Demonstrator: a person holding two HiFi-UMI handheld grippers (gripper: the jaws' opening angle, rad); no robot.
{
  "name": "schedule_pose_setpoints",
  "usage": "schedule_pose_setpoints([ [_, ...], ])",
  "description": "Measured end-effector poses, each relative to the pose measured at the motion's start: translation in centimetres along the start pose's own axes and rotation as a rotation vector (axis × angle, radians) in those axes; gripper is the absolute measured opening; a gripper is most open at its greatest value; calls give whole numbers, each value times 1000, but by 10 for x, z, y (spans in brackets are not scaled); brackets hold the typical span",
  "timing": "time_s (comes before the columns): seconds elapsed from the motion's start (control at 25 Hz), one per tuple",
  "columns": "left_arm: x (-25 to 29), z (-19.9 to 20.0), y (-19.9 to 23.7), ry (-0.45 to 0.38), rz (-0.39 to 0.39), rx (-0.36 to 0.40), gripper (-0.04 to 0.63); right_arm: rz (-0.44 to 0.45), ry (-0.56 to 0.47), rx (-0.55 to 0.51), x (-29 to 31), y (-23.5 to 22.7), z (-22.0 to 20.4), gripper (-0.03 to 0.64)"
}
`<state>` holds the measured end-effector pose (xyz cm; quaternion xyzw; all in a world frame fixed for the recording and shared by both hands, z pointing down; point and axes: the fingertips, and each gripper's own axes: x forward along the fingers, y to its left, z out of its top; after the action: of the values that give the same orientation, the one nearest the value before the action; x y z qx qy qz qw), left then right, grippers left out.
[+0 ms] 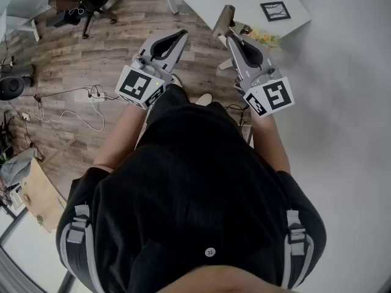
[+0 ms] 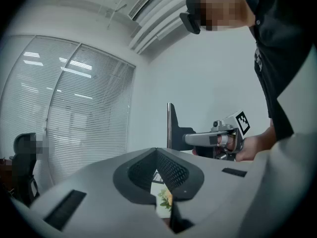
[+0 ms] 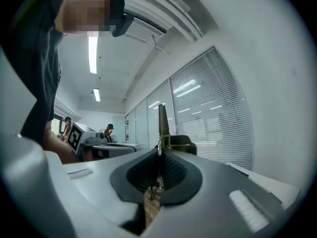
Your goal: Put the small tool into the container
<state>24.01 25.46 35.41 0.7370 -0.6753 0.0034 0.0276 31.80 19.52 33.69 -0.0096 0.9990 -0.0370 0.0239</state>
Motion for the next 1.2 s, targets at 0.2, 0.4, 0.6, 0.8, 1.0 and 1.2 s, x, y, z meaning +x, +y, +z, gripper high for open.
schedule_pose_setpoints([
  [0.2, 4, 2, -5, -7, -5, 4, 9, 8, 7, -13, 0, 0, 1, 12],
  [0.4, 8, -3, -6, 0, 5, -9, 9, 23, 15, -4, 1, 0, -3, 14],
  [0.6, 10, -2, -7, -2, 9, -6, 9, 28, 17, 8, 2, -2, -6, 14],
  [0.8, 17, -3, -10, -2, 9, -2, 9, 54, 19, 3, 0, -4, -8, 14],
  [1.0, 14, 0, -4, 5, 17, 17, 9, 73, 7, 20, 7, -1, -5, 14],
  [1.2, 2, 7, 14, 5, 35, 18, 9, 83, 8, 31, 28, 6, 0, 13],
])
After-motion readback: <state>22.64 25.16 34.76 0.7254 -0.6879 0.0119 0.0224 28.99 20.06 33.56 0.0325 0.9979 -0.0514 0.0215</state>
